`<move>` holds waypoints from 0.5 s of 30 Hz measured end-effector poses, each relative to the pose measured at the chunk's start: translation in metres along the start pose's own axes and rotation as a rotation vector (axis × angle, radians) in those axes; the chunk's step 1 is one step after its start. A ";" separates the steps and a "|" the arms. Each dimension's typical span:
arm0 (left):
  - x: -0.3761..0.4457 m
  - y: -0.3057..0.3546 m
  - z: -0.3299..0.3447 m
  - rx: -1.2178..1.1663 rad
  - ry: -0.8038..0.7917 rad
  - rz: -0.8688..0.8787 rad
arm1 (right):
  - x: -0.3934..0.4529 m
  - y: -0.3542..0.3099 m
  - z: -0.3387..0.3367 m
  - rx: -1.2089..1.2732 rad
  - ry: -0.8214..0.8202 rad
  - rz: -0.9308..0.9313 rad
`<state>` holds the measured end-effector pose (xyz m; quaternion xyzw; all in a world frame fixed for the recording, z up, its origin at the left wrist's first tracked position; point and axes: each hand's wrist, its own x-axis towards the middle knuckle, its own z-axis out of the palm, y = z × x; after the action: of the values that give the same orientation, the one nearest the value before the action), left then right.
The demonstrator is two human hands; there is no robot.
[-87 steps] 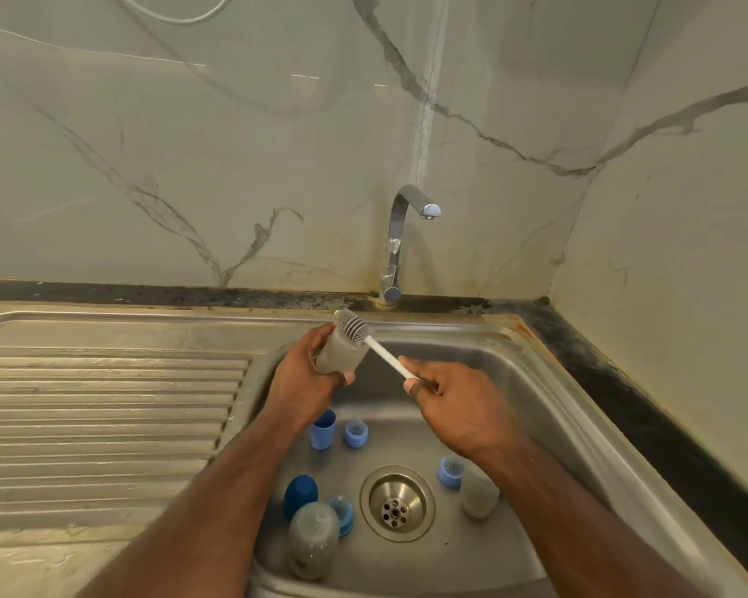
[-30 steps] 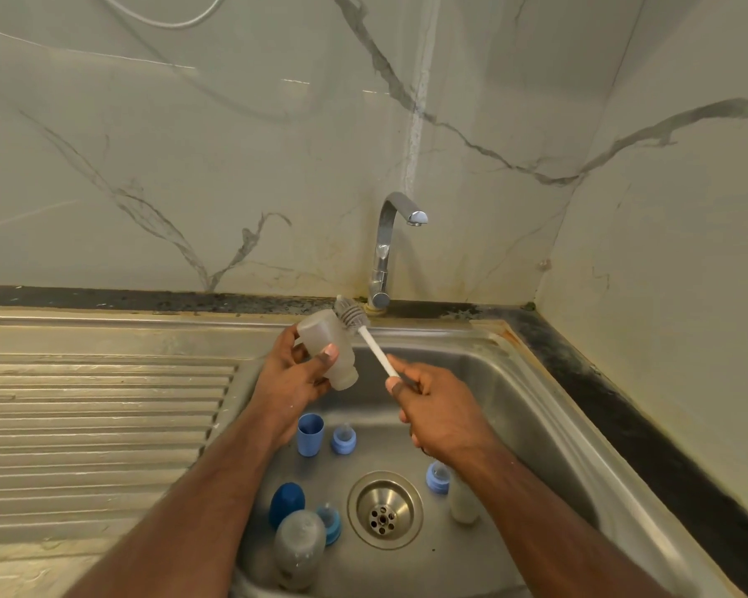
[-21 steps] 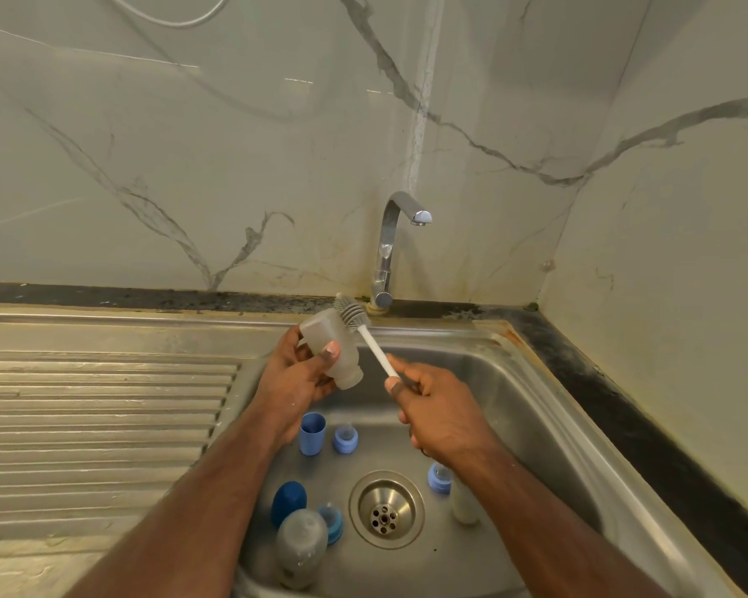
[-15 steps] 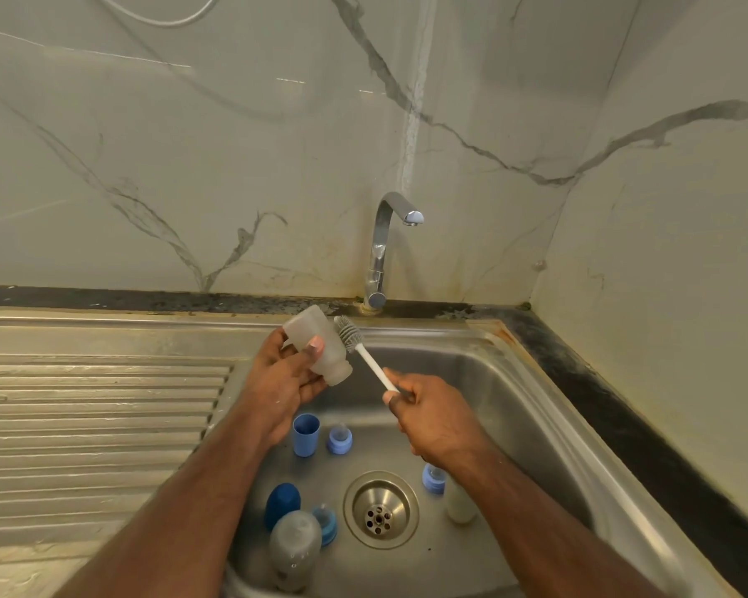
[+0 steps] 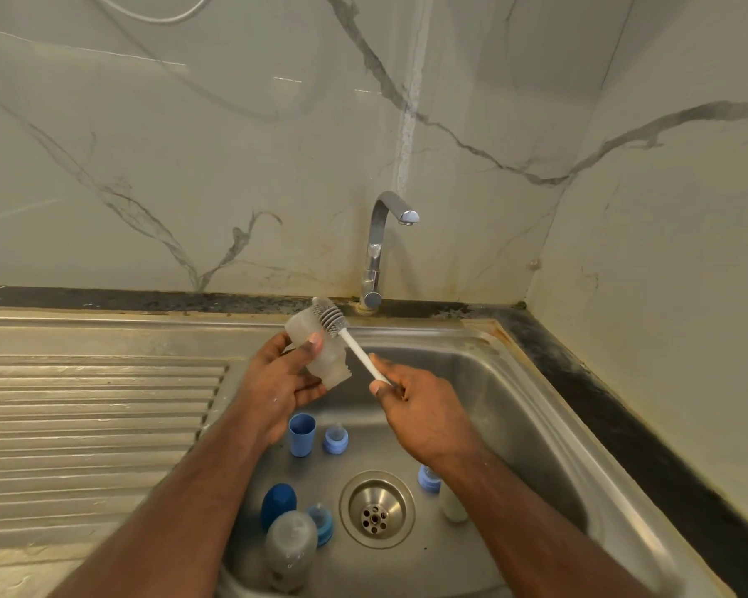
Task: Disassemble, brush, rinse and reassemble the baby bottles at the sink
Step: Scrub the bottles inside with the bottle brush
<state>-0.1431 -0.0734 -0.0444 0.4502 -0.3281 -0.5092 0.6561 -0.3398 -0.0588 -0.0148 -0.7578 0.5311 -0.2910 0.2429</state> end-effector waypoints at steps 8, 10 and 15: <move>-0.002 0.005 0.004 -0.052 0.013 -0.037 | -0.001 0.000 -0.003 0.009 -0.022 -0.006; -0.005 0.007 0.008 -0.074 0.014 -0.043 | 0.002 0.002 -0.005 -0.007 -0.011 0.018; -0.009 0.011 0.013 -0.206 -0.030 -0.154 | 0.002 0.005 -0.007 -0.005 0.010 0.044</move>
<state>-0.1527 -0.0671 -0.0286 0.3967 -0.2483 -0.5956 0.6529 -0.3477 -0.0631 -0.0126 -0.7451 0.5496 -0.2878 0.2448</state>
